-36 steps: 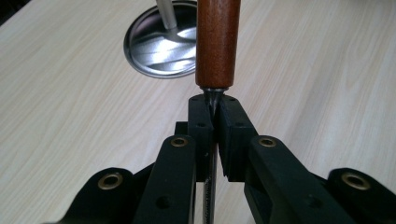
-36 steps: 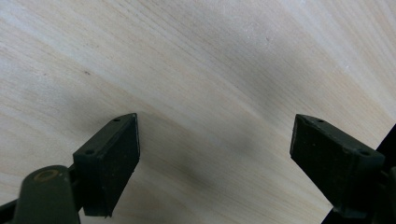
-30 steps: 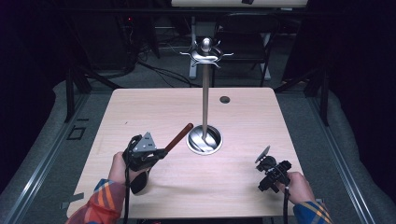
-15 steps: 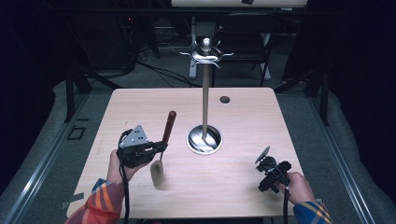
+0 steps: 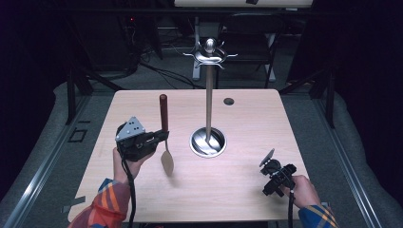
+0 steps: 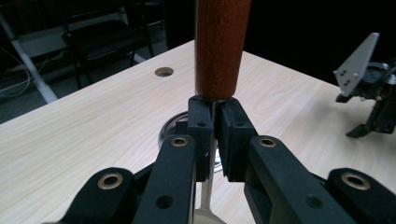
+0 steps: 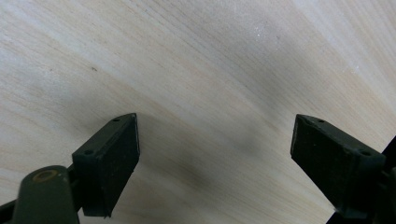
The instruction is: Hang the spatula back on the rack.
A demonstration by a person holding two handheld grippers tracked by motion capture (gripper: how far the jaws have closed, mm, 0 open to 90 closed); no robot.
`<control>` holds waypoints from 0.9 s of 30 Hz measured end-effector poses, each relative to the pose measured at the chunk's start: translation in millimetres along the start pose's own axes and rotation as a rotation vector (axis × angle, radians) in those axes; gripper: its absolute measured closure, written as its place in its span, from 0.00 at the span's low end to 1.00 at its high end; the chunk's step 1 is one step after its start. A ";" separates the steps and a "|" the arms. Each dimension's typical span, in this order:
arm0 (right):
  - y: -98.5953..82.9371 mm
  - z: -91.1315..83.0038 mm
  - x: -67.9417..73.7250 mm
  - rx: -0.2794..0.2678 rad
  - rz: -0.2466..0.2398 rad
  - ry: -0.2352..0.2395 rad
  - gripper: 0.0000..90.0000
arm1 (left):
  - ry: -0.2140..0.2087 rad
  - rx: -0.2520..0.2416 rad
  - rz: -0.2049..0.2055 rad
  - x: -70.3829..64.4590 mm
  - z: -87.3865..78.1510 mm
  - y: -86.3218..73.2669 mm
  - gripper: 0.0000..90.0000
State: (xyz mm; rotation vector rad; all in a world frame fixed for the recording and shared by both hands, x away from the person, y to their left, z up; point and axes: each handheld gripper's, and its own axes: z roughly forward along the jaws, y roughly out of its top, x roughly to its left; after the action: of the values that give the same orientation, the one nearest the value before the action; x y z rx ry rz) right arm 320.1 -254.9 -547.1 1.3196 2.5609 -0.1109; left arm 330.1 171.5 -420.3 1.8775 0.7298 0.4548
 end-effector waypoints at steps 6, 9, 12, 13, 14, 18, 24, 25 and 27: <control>-0.4 -0.4 -0.1 -0.003 0.001 0.000 0.17 | 0.028 0.000 0.003 -0.8 6.9 9.4 0.94; -0.4 -0.3 -0.5 -0.003 0.003 -0.001 0.17 | 0.040 0.005 0.019 -1.7 10.1 16.6 0.94; -0.4 -0.3 -0.5 -0.004 0.003 0.000 0.17 | 0.047 0.009 0.026 -1.9 13.1 24.4 0.94; -0.3 -0.4 -0.4 -0.004 0.002 -0.001 0.17 | 0.050 0.012 0.027 -1.9 13.8 27.1 0.94; -0.4 -0.5 -0.3 -0.004 0.003 -0.001 0.17 | 0.054 0.012 0.029 -2.0 14.6 29.4 0.94; -0.4 -0.4 -0.2 -0.004 0.003 0.000 0.17 | 0.069 0.022 0.036 -2.6 18.3 37.9 0.94; -0.3 -0.3 -0.4 -0.002 0.002 0.002 0.17 | 0.073 0.032 0.043 -3.0 24.6 50.3 0.94; -0.2 -0.2 -0.4 -0.002 0.002 0.002 0.17 | 0.074 0.034 0.046 -3.1 25.4 52.5 0.94; -0.2 -0.2 -0.4 -0.002 0.002 0.002 0.17 | 0.079 0.035 0.047 -3.4 27.4 56.6 0.94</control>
State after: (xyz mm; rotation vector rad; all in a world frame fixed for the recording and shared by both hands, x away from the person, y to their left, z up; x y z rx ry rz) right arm 320.1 -255.4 -546.7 1.3218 2.5611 -0.1070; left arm 360.0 134.0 -379.5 1.9220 0.7512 0.5522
